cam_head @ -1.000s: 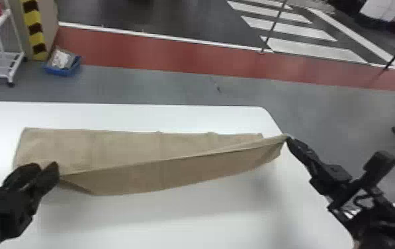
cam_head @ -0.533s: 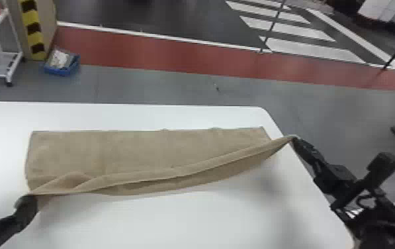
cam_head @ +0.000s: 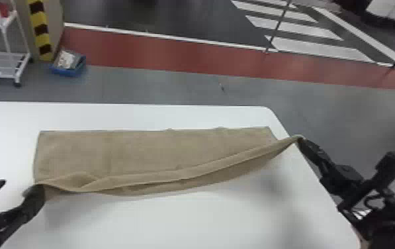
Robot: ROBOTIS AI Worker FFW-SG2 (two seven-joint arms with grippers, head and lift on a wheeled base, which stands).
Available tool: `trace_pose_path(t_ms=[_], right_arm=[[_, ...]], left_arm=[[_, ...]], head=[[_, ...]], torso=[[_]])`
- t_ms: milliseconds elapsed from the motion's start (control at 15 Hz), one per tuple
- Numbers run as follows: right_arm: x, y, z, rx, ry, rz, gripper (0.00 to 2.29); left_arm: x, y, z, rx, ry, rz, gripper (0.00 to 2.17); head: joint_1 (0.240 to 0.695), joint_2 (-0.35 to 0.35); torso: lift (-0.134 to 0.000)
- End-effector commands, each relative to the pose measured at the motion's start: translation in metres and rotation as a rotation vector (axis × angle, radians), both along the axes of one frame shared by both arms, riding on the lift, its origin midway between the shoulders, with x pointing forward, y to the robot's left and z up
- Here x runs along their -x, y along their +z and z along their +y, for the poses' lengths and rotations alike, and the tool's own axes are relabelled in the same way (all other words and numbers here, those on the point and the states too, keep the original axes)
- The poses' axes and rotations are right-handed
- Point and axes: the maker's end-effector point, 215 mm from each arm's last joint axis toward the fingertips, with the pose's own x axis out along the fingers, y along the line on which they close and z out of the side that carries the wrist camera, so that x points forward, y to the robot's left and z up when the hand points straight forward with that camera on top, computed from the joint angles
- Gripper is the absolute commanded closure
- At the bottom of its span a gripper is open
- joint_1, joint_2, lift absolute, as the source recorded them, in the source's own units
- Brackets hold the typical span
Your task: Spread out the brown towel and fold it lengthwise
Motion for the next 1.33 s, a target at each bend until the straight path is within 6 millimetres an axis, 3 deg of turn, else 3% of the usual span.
trace_pose_path(t_ms=[0, 67, 400, 933, 1267], right_arm=[[0.003, 0.003, -0.001, -0.002, -0.002, -0.003, 1.48], [0.004, 0.005, -0.002, 0.0, -0.005, -0.005, 1.48], [0.019, 0.002, -0.002, -0.02, 0.001, 0.026, 1.48], [0.045, -0.004, 0.021, -0.133, 0.038, 0.17, 1.48], [0.063, -0.003, 0.028, -0.195, 0.047, 0.254, 1.48]], left_arm=[[-0.001, 0.014, -0.001, 0.014, -0.01, -0.047, 1.47], [-0.001, 0.018, -0.002, 0.015, -0.014, -0.053, 1.56], [0.001, 0.04, 0.031, -0.017, 0.057, -0.097, 1.55], [0.021, 0.064, 0.07, -0.135, 0.124, -0.139, 1.55], [0.03, 0.086, 0.063, -0.143, 0.1, -0.154, 1.55]], head=[[0.695, -0.322], [0.695, -0.326], [0.695, -0.311], [0.695, -0.254], [0.695, -0.241]], torso=[[-0.124], [-0.124], [-0.124], [-0.124], [-0.124]])
